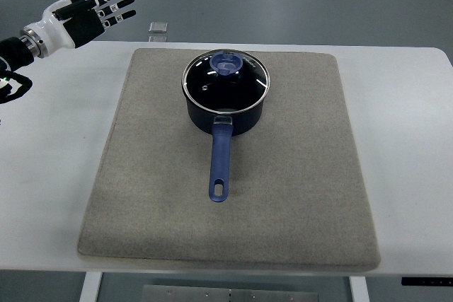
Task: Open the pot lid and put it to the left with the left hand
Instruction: 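Raise the left hand and move it toward the saucepan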
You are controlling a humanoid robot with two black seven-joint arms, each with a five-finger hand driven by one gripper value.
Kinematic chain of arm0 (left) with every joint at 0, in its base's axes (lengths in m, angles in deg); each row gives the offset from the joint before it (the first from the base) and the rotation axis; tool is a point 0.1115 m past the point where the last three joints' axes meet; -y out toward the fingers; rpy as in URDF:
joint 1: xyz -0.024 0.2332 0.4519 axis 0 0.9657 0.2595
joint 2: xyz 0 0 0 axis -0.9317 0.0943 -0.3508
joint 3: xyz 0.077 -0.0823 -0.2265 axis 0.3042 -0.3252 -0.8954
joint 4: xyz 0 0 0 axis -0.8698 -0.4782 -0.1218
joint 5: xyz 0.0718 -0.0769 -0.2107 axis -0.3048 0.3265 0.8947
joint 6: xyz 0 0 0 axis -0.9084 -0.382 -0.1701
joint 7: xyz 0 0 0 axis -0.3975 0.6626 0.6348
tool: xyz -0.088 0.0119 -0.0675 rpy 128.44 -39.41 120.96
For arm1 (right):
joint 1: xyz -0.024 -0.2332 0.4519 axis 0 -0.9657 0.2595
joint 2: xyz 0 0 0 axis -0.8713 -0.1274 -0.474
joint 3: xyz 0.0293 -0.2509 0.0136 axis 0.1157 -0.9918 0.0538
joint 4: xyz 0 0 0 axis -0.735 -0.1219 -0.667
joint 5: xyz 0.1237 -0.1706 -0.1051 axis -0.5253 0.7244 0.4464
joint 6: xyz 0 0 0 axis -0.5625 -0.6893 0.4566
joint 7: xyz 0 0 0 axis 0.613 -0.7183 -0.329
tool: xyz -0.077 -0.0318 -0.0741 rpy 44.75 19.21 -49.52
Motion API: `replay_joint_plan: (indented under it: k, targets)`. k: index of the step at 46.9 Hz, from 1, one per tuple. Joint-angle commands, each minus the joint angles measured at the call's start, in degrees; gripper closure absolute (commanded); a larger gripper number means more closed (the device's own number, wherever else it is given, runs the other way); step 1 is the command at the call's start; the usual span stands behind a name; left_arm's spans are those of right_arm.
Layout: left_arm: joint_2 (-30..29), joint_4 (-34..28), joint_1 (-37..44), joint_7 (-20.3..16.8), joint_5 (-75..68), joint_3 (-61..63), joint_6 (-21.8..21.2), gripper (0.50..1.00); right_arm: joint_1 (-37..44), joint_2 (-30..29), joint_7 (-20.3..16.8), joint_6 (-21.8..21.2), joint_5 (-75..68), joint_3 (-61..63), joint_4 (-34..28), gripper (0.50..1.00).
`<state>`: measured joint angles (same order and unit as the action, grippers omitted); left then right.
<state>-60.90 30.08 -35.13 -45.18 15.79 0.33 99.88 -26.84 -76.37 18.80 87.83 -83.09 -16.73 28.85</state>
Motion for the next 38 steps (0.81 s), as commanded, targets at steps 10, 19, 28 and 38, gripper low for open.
replay_joint_plan:
  k: [10,19,28,38]
  targets:
    - [-0.1,-0.5,-0.2,-0.1,0.0,-0.1,0.0,0.508,0.0,0.0,0.0,0.0,0.0,0.0,0.0,0.585]
    - [1.1,-1.9,-1.0,-0.1,-0.1,-0.1,0.0,0.508,0.0,0.0,0.0,0.0,0.0,0.0,0.1,0.585]
    - [1.3,-1.9,-2.0,-0.4,-0.1,-0.2,0.0,0.508,0.0,0.0,0.0,0.0,0.0,0.0,0.1,0.585]
    - [2.2,-2.0,-3.2,-1.6,-0.6,0.2,0.0,0.508,0.0,0.0,0.0,0.0,0.0,0.1,0.0,0.585]
